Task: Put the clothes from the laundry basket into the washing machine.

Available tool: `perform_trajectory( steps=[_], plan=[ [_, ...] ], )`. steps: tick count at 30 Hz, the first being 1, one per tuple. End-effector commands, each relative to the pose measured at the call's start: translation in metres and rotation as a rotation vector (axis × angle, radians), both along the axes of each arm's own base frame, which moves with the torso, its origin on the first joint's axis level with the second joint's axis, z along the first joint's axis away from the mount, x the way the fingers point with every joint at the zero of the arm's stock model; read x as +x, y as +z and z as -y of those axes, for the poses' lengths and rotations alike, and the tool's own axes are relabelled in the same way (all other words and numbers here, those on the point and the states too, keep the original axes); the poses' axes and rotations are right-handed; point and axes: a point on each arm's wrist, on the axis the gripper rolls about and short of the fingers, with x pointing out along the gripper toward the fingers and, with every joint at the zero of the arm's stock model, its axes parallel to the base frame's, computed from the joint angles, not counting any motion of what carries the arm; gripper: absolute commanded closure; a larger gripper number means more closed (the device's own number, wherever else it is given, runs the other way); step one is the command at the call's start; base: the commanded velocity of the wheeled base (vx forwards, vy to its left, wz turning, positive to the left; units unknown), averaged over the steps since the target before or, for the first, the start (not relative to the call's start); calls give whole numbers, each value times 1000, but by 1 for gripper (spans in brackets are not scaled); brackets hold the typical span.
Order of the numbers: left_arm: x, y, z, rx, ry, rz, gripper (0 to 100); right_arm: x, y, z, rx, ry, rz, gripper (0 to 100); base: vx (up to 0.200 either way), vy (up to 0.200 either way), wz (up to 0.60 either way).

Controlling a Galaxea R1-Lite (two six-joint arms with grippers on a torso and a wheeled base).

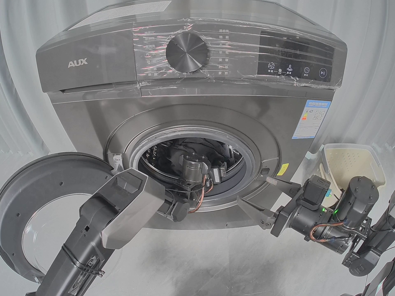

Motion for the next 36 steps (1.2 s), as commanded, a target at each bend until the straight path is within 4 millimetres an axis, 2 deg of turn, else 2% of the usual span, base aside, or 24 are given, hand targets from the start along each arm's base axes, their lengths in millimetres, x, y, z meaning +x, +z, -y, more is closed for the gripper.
perform_trajectory(
  steps=[1, 2, 3, 7, 12, 15, 16, 18, 20, 22, 26, 36],
  plan=[
    [0, -11, 1, 13, -5, -15, 0, 0, 0, 0, 0, 1, -1, 0, 0, 0, 0],
    [-1, -12, 2, 14, -7, -17, 0, 0, 0, 0, 0, 1, -1, 0, 0, 0, 0],
    [0, -16, 2, 18, -7, -22, 100, 0, 0, 0, 2, 1, 1, 0, 0, 0, 0],
    [0, -17, 3, 18, -7, -20, 100, 0, 0, 0, 2, 1, 1, 0, 0, 0, 0],
    [8, -8, 3, -7, 4, 18, 100, 0, 0, 0, 2, 1, 1, 0, 0, 0, 0],
    [22, 9, -3, -44, 51, 88, 100, 0, 1, 0, 3, 1, 3, 0, 0, 0, 0],
    [22, 9, -3, -44, 51, 88, 100, 0, 1, 0, 3, 1, 3, 0, 0, 0, 0],
    [36, 21, -16, -46, 118, 141, 100, 0, 0, 0, 2, 2, 1, 0, 0, 0, 0],
    [42, 11, -25, -19, 140, 131, 100, 0, 0, -1, 3, 4, 3, 0, 0, 0, 0],
    [48, 9, -36, 0, 161, 139, 100, 0, 0, -1, 3, 4, 3, 0, 0, 0, 0],
    [53, 6, -45, 8, 177, 139, 100, -1, 0, -1, 2, 7, 1, 0, 0, 0, 0],
    [52, 9, -45, -8, 177, 156, 100, 0, 2, -2, 9, 5, 7, 0, 0, 0, 0]
  ],
)
